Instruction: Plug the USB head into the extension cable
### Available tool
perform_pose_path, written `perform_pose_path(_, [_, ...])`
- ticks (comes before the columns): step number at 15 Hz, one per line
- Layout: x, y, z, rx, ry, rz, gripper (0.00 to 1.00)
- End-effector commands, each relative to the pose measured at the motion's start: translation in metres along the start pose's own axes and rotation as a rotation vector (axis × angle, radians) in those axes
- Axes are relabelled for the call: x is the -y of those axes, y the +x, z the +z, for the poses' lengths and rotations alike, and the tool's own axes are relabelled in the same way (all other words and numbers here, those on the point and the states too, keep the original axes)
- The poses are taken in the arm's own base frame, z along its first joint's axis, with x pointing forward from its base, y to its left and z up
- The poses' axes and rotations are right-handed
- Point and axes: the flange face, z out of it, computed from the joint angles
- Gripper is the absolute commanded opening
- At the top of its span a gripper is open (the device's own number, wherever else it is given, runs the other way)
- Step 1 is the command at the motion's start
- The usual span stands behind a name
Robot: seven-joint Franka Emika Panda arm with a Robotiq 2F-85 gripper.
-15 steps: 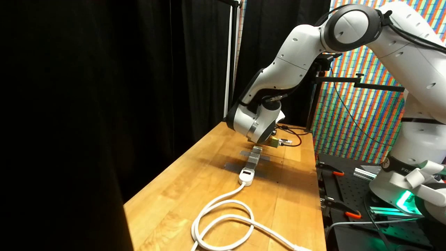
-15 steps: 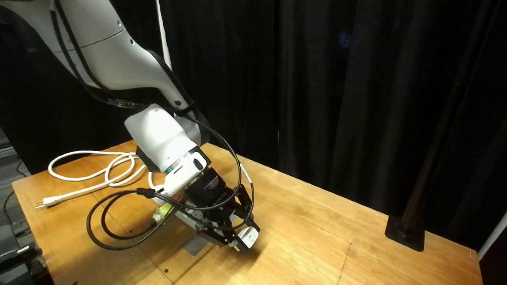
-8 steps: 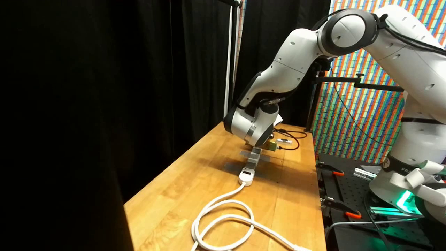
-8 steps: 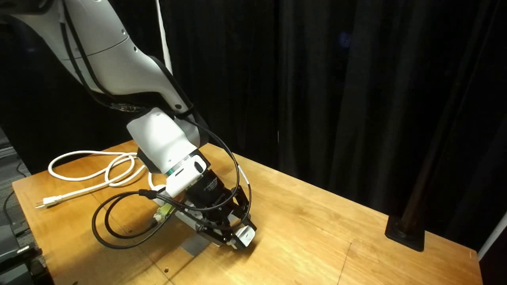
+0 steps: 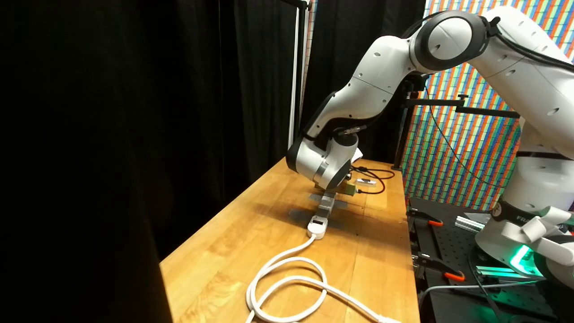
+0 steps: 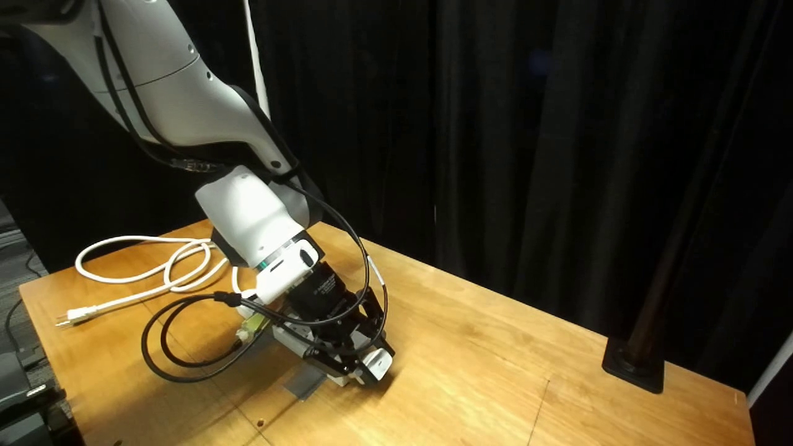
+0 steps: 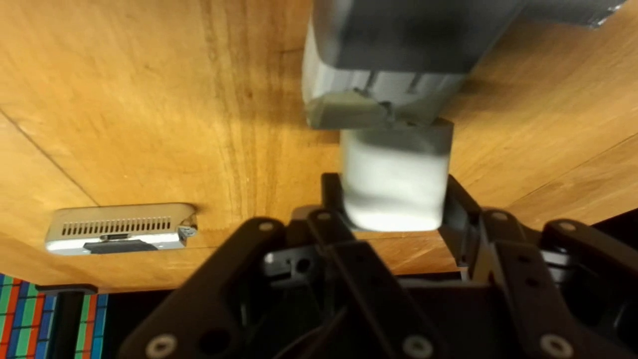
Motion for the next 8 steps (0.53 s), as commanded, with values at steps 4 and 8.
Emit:
perform_pose_path(4, [0.002, -0.006, -0.019, -0.002, -0.028, -0.015, 0.23])
perform_pose_path(8, [0.002, -0.01, -0.025, -0.006, -0.028, -0.023, 0.23])
